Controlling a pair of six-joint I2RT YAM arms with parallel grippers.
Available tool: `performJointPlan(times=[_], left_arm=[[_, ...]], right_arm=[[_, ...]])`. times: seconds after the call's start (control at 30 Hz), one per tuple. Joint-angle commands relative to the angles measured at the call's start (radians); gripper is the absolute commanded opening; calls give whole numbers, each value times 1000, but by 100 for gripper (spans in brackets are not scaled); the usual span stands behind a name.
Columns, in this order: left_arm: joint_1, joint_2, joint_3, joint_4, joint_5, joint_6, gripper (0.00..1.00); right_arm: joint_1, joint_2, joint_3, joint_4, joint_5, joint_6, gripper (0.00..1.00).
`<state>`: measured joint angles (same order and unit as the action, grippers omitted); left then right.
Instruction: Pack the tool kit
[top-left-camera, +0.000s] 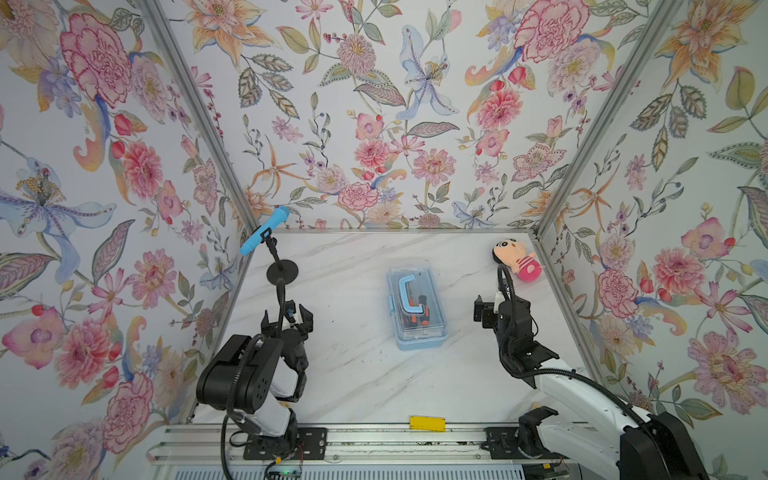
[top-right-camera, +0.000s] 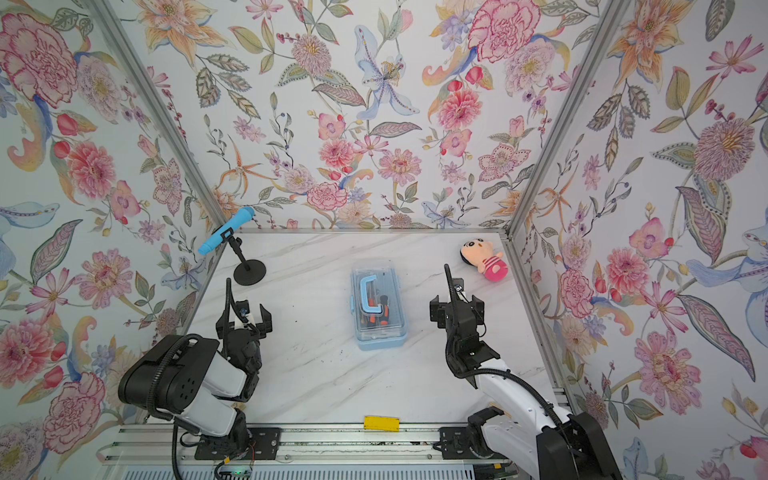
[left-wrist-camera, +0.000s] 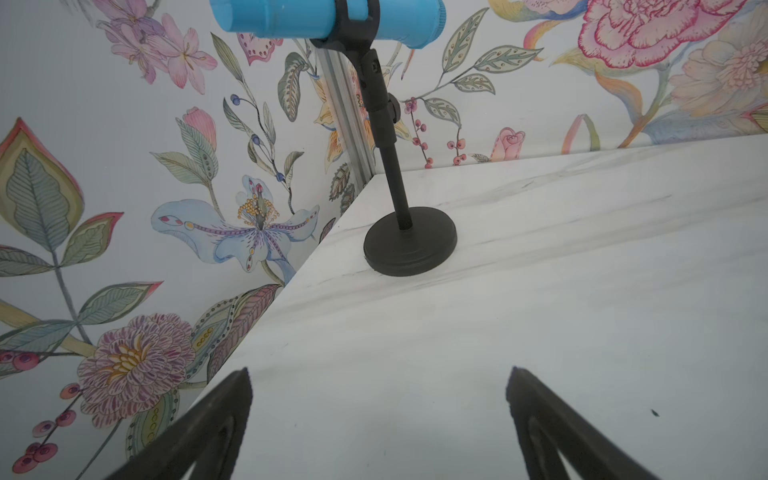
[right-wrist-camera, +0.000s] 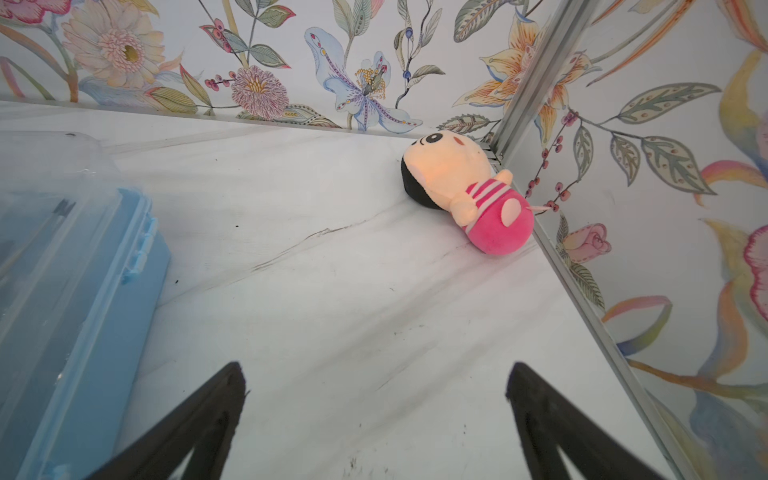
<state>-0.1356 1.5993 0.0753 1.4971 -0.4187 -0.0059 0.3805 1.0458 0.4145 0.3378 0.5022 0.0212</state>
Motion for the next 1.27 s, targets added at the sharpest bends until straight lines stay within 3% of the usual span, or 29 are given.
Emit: performJointPlan(times=[0.0, 0.1, 0.3, 0.33, 0.47, 1.23], left_arm=[[0, 6, 20, 144, 28, 17, 99], [-2, -1, 57, 69, 19, 18, 99], [-3, -4, 68, 44, 20, 18, 99], [-4, -3, 69, 42, 19, 18, 99], [-3, -5, 86, 10, 18, 18, 99], [-1, -6, 99, -18, 19, 14, 99]], right_arm=[[-57, 38, -15, 160, 34, -66, 99], [-136, 139, -44, 315, -27, -78, 99], [-266, 485, -142, 826, -185, -80, 99], [-306, 490, -142, 789, -257, -37, 99], [-310, 499, -138, 796, -308, -60, 99], [-347, 500, -117, 759, -395, -43, 99]])
